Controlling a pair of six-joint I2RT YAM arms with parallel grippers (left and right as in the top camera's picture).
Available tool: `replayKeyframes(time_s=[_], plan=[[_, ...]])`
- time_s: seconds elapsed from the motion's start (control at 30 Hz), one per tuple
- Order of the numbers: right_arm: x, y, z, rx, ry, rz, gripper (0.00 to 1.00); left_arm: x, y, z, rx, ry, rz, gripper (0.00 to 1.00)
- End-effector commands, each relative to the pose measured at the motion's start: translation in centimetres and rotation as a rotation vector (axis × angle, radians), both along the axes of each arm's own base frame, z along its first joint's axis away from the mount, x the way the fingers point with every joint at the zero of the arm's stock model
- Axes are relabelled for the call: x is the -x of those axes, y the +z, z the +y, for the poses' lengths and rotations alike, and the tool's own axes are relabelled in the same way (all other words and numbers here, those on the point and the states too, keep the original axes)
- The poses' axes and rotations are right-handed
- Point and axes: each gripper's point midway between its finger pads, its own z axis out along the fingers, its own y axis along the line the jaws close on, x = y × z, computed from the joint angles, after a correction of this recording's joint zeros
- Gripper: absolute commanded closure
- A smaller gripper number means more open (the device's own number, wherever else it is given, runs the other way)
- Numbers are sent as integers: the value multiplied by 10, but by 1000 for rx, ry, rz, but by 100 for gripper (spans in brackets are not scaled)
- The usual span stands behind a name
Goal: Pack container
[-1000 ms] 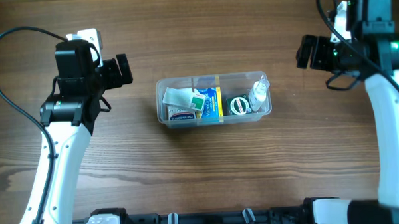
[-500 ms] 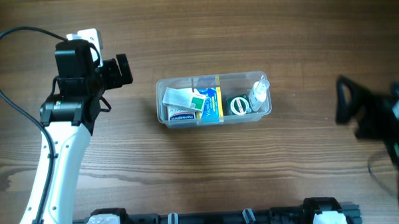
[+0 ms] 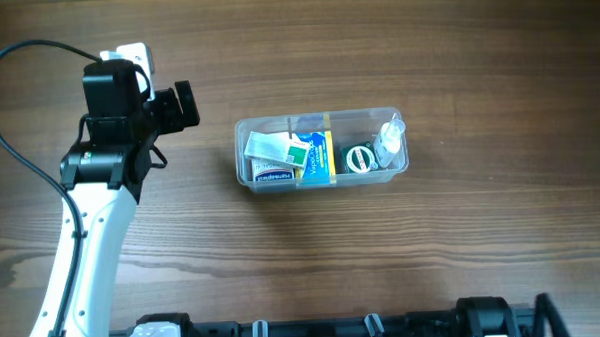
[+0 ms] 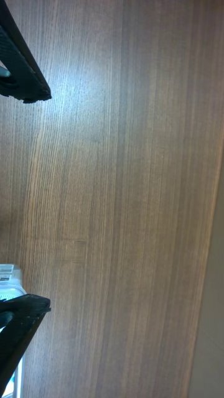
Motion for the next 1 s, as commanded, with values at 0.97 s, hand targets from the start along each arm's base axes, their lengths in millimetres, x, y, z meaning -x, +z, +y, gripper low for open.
replayKeyframes(time_s=[0.97], plan=[[-189, -145, 30, -3, 193, -455, 0, -2, 7, 4, 5, 25, -19, 0]])
